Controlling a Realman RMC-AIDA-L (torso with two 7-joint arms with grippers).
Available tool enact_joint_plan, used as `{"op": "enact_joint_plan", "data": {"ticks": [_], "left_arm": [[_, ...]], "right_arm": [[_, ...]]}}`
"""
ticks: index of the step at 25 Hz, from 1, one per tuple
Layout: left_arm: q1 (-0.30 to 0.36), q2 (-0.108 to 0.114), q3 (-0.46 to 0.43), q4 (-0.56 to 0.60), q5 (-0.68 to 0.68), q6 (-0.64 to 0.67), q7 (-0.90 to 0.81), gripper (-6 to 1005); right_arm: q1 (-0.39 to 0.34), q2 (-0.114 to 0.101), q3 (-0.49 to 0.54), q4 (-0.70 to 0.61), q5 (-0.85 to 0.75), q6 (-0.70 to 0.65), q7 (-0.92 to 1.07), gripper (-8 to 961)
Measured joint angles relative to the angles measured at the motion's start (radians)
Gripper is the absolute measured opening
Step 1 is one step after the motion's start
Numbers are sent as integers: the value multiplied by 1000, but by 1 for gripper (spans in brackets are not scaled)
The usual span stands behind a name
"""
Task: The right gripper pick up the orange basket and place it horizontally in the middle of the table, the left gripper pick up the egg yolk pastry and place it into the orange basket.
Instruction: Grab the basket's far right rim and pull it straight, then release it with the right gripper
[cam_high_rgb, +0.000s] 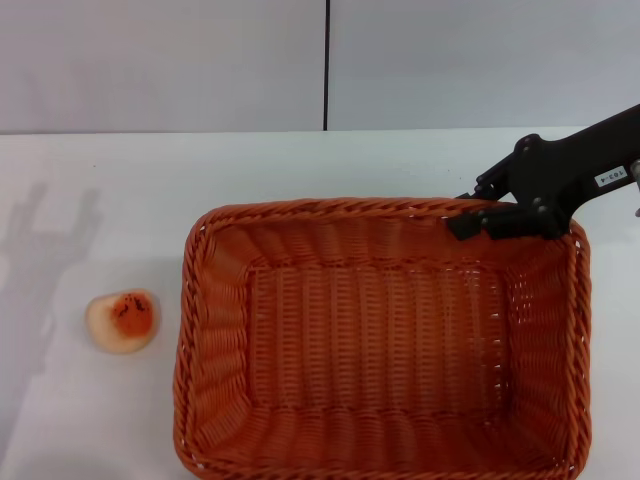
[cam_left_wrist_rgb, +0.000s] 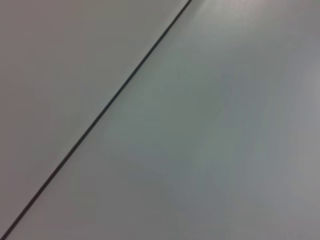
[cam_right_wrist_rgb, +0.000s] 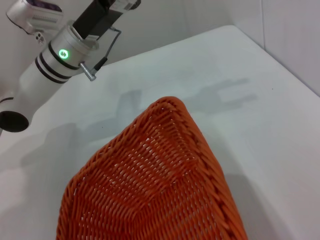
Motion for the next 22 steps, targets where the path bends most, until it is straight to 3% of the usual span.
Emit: {"op": "enact_joint_plan", "data": {"ticks": [22], "left_arm": [[-2,0,2,0,0,-3,-13,824]], "right_arm": [[-10,7,9,1,-10,47,0,163]]}}
